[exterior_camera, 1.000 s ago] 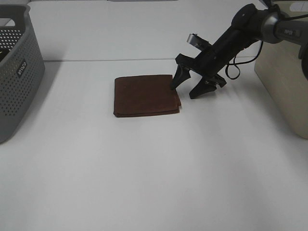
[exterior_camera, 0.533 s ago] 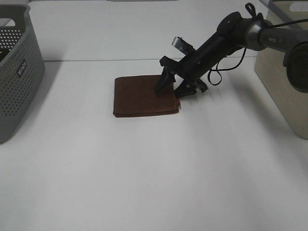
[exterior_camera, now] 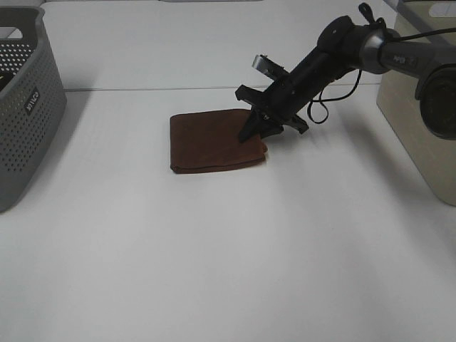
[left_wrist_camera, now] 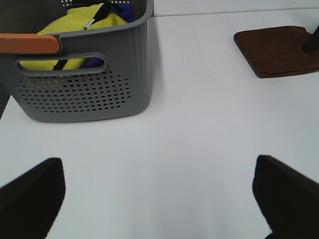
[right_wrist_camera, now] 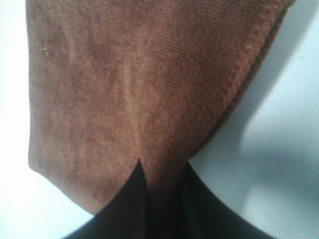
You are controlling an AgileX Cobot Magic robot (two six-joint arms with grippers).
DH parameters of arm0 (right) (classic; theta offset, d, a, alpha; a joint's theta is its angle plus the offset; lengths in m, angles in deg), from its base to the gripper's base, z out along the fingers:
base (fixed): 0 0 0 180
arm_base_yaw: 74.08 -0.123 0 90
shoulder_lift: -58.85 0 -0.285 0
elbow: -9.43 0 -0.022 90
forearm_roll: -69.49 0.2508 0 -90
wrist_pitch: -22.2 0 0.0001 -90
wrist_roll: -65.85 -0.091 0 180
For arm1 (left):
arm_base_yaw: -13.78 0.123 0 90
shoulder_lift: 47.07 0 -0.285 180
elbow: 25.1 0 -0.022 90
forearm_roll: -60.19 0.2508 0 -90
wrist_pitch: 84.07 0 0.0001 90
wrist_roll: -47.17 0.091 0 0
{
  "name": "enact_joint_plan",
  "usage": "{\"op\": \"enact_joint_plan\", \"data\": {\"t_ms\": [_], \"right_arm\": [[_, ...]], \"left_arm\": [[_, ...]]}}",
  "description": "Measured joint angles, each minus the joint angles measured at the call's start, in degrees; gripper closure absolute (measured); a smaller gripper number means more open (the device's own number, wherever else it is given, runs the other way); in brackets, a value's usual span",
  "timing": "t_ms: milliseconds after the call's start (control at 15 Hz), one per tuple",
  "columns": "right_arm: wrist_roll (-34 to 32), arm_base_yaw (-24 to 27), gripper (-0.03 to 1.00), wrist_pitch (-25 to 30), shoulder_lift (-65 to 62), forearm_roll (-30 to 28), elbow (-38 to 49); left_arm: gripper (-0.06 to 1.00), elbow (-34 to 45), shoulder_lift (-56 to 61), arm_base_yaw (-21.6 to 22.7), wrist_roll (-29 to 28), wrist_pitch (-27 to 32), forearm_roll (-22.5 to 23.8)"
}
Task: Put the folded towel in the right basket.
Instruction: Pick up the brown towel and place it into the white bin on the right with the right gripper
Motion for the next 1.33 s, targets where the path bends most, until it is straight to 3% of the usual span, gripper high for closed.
{"op": "enact_joint_plan", "data": {"t_ms": [267,467,733,1000,1333], "right_arm": [[-0.57,-0.11,0.87,3.44,-8.42,-9.05,-5.16],[-2.92,-0.11,0.87,4.24,-16.50,-20.05,-5.44],[-4.41,1.03,0.87,4.58,-26.93,-29.62,-5.44],[-4.47,11.52,0.87,4.64,-37.01,-31.46,-5.44],[-4.47,25.10,0.87,4.64,-40.11,-32.31,-2.52]], "left_arm": [[-0.03,0.00,0.00,0.00,0.00,0.00,0.00],[-0.03,0.00,0.00,0.00,0.00,0.00,0.00],[-0.03,0.00,0.00,0.00,0.00,0.00,0.00],[-0.03,0.00,0.00,0.00,0.00,0.00,0.00],[-0.03,0.00,0.00,0.00,0.00,0.00,0.00]]}}
